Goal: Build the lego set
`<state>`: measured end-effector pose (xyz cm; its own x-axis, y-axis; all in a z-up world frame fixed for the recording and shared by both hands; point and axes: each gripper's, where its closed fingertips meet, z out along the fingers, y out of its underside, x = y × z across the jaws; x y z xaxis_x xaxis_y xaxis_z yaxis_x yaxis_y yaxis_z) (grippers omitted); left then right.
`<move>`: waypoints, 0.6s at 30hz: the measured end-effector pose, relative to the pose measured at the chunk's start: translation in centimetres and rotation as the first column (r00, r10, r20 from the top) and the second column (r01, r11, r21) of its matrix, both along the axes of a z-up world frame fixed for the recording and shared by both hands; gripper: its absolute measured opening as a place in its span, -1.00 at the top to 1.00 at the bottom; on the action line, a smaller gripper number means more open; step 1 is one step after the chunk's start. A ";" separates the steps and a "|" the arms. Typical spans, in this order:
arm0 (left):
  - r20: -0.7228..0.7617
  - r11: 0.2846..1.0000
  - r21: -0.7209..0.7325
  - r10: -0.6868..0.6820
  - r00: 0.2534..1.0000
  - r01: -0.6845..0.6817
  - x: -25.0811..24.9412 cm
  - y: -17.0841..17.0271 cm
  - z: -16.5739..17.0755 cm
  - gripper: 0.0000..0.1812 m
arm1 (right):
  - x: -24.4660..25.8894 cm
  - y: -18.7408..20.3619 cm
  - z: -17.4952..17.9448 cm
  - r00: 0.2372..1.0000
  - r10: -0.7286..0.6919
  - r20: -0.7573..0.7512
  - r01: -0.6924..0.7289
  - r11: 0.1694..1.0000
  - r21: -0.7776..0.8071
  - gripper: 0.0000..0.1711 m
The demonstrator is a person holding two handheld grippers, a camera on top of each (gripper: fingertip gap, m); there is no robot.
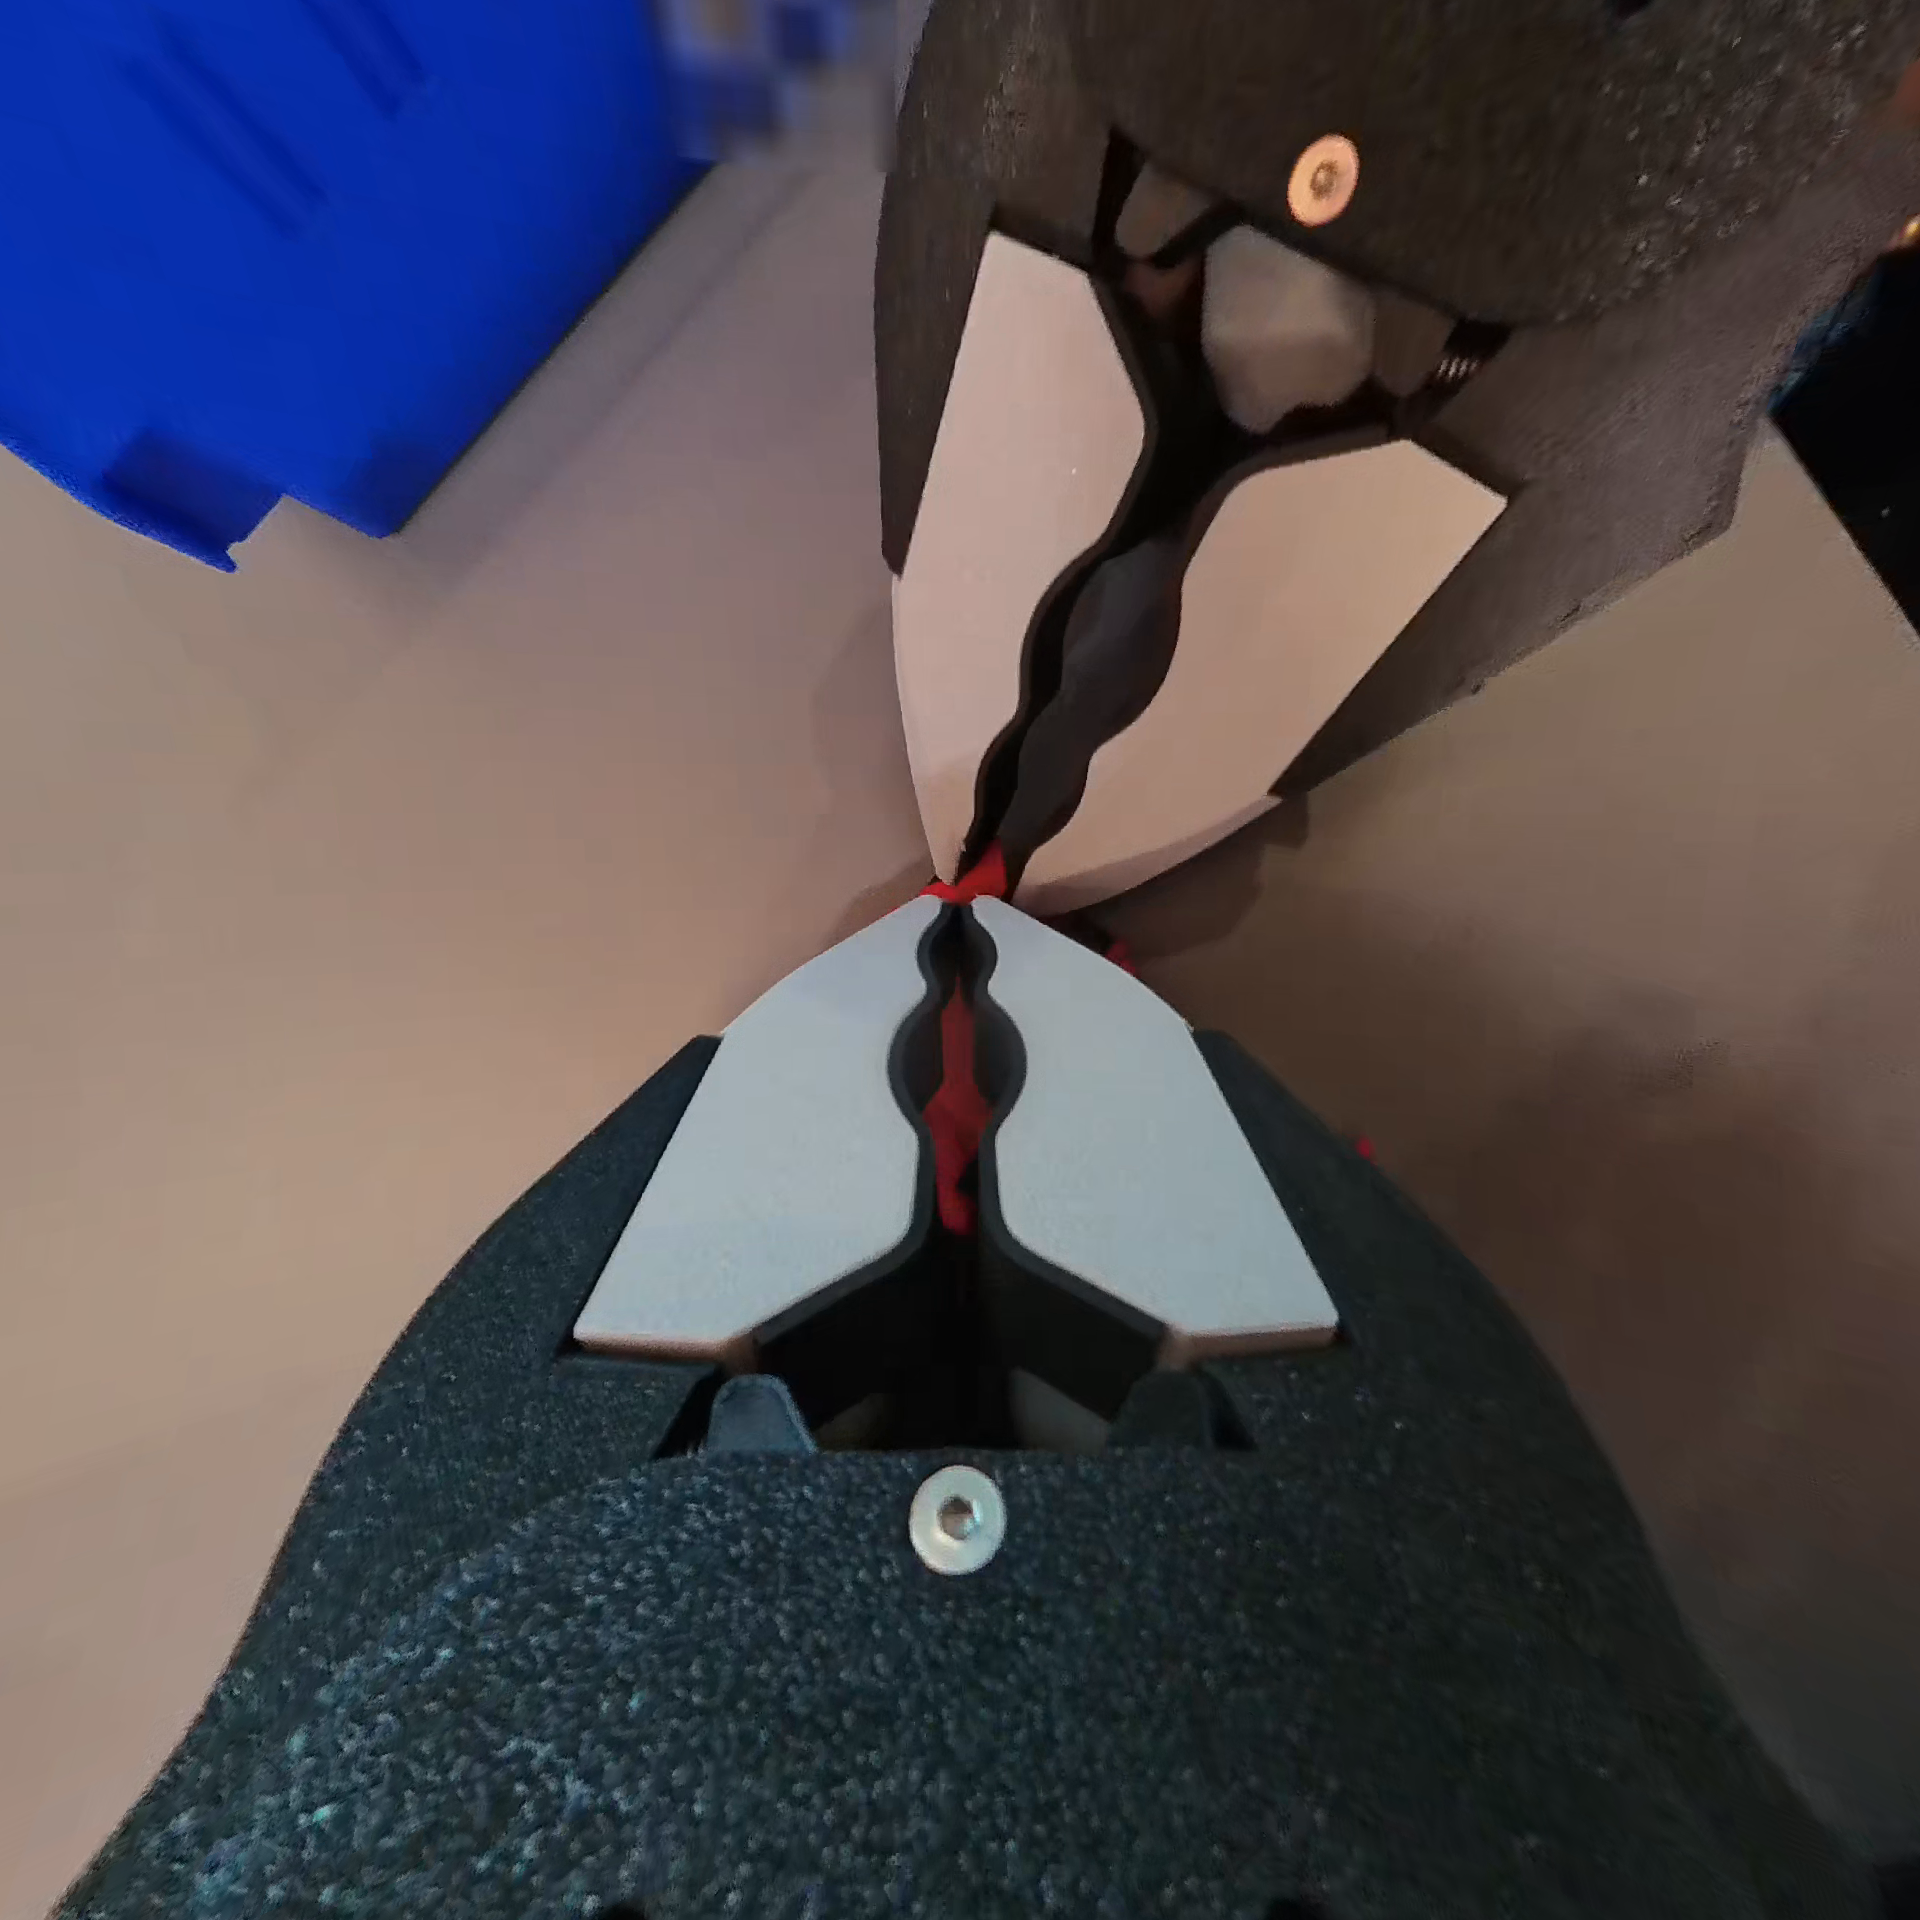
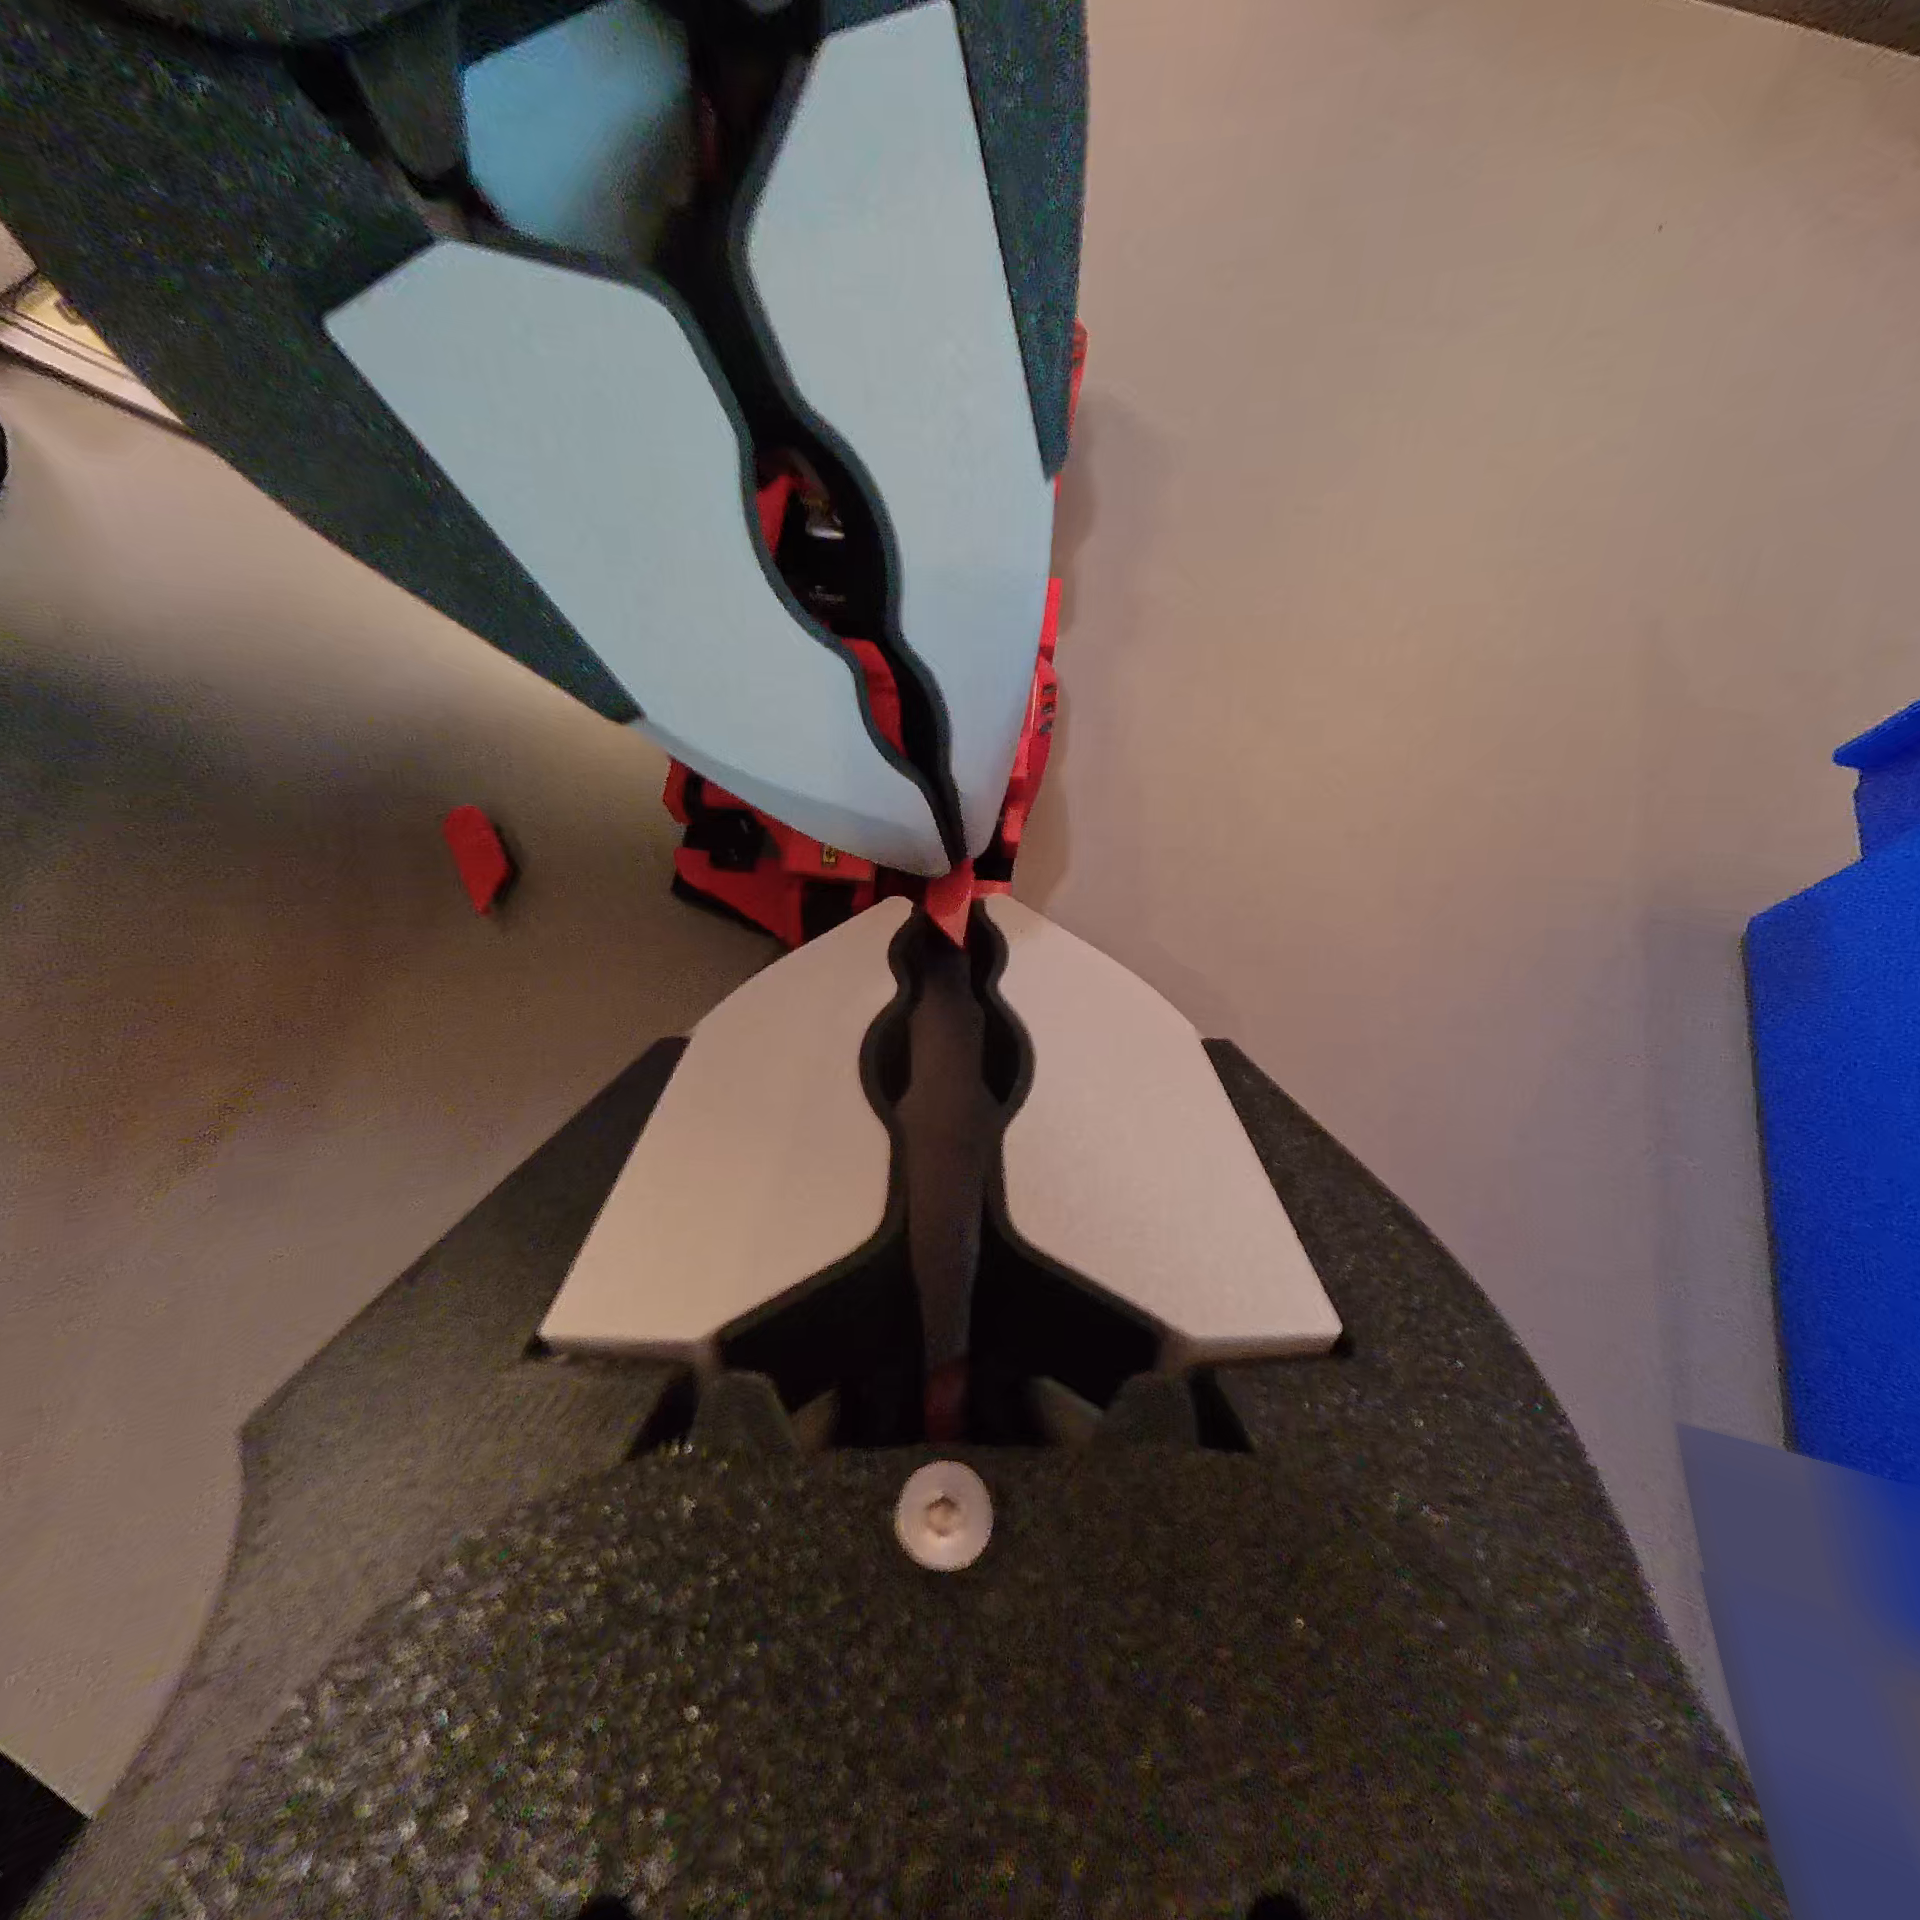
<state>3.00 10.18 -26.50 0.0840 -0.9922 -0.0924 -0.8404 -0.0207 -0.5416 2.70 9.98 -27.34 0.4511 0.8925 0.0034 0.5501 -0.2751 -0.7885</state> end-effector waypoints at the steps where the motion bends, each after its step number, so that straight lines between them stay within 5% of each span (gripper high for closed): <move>1: -0.015 1.000 -0.003 0.000 1.000 0.000 -0.1 0.0 0.0 1.00 | 0.0 0.0 0.0 1.000 0.002 0.003 -0.002 1.000 0.001 0.91; 18: -0.132 1.000 -0.003 -0.020 0.991 0.020 -0.4 -0.2 -0.3 1.00 | -0.1 0.0 -0.1 1.000 0.002 0.005 -0.002 1.000 -0.002 0.90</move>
